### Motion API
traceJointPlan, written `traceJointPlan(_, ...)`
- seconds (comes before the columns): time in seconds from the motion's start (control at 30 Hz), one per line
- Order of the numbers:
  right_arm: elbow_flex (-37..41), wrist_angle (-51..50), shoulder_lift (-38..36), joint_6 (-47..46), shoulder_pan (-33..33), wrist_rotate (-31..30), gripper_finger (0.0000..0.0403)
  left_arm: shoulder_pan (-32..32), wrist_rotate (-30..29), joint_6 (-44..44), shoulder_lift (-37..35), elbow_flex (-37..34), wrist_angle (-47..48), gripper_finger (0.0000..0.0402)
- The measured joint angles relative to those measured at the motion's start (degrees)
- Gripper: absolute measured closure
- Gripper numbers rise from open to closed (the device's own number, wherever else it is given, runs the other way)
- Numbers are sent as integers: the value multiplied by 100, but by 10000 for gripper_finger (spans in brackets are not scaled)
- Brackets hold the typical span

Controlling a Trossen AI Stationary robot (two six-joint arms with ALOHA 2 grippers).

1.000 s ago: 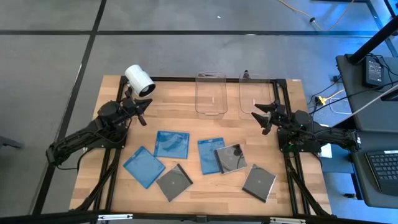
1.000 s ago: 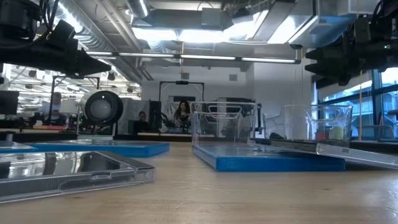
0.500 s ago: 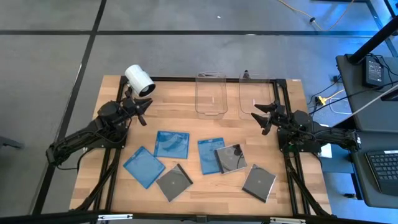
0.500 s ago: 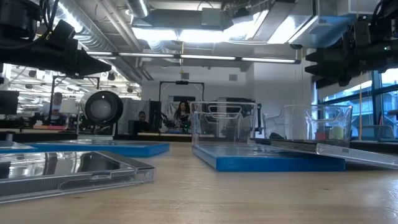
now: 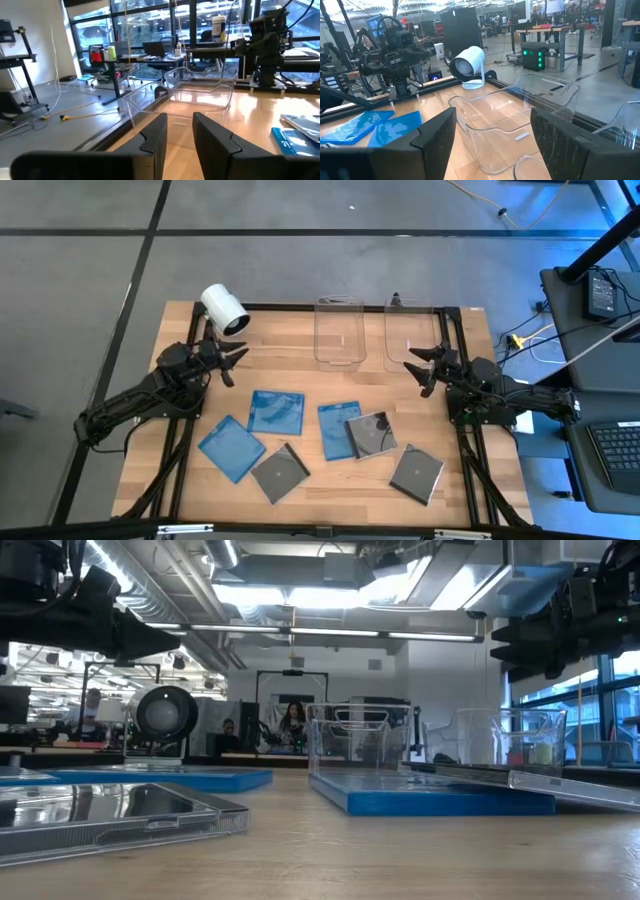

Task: Pick & place jewel cases by type
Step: Put the center black CD case into the left transparent bin

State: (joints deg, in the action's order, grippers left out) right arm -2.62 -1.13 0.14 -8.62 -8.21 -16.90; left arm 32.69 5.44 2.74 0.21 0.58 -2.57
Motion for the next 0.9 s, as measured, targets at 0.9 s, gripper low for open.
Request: traceJointPlan(0.9, -21, 13, 11, -604, 0, 501, 144, -239, 620, -909, 126, 0, -644, 193)
